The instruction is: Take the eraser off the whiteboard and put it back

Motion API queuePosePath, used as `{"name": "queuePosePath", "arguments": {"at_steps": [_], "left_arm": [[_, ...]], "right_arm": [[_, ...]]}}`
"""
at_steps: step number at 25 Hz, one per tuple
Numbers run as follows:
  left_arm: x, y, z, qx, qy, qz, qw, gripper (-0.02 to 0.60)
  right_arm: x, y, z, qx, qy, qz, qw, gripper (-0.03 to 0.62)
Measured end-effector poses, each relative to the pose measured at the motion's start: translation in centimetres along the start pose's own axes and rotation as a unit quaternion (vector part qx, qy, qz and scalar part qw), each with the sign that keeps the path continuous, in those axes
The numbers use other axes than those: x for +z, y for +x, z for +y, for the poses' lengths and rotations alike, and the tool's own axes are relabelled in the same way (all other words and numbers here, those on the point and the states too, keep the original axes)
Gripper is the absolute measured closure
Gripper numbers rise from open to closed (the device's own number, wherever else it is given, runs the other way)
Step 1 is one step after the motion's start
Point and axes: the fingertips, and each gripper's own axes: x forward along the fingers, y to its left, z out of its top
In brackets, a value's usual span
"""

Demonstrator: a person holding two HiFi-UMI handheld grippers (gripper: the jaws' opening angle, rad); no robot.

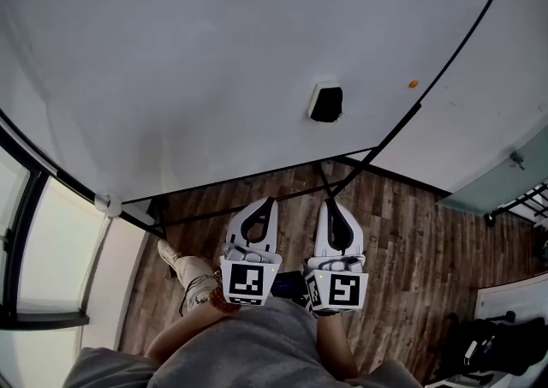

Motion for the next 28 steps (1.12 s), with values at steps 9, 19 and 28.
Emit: {"name": "queuePosePath", "arguments": {"at_steps": [9, 19, 28], "left_arm": [[0.3, -0.4, 0.8, 0.01, 0.008, 0.006, 0.9999, 0.574], [-0.1, 0.6, 1.7, 0.0, 0.005, 0.009, 0.9999, 0.574], [0.1, 1.9, 1.7, -0.017, 0.003, 0.005, 0.9998, 0.574]], "right_arm": [[-0.2, 1.4, -0.9, -0.009, 0.009, -0.006, 1.0, 0.566], [-0.5, 2.5, -2.0, -0.03, 0.005, -0.005, 1.0, 0.563], [-0.5, 3.6, -2.4, -0.036, 0.0, -0.002, 0.999, 0.557]]}}
